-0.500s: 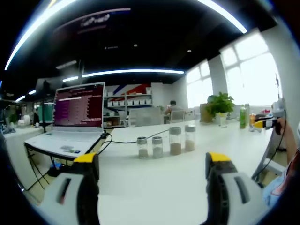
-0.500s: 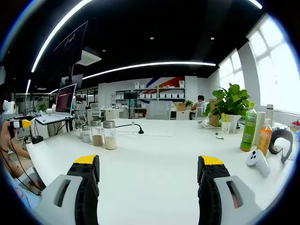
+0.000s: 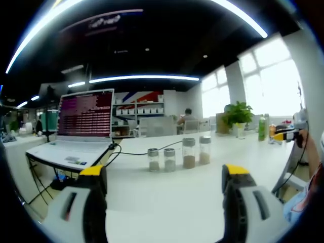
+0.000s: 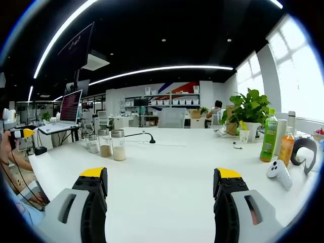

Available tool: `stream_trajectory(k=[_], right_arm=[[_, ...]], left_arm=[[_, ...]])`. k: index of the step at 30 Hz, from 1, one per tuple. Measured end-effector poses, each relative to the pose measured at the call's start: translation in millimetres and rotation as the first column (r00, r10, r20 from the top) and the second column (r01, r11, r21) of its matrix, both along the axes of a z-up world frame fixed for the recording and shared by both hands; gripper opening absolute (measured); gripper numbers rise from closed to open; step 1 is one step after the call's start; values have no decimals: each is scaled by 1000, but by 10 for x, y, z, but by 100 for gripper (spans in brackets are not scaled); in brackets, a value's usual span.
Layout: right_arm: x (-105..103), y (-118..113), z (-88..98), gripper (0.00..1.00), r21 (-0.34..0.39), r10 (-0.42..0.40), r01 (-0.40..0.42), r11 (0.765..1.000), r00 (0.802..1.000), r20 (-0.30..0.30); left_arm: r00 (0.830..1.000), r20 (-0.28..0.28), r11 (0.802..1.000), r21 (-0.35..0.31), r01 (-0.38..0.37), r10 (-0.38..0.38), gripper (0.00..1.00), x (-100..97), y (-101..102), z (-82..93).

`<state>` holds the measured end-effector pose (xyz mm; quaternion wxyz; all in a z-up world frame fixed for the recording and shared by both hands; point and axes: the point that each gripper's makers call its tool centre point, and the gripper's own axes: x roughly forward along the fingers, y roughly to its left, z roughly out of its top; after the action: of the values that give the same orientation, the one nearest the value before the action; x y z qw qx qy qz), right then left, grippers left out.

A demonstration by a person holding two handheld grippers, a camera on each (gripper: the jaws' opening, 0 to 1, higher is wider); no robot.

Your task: Rotate the seasoning bottle until the label or dispensing opening points toward the visible target arrow and the bottle remains upright within the marked orientation range

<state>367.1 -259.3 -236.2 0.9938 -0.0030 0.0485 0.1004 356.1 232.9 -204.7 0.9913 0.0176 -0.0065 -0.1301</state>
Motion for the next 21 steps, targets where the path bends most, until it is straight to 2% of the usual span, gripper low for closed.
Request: stream_trajectory(k=[21], right_arm=[[20,35,-23,89,2,4,-4,1000,1000,-10]], left_arm=[[1000,-2,1000,-11,6,-6,100,6,10,4]])
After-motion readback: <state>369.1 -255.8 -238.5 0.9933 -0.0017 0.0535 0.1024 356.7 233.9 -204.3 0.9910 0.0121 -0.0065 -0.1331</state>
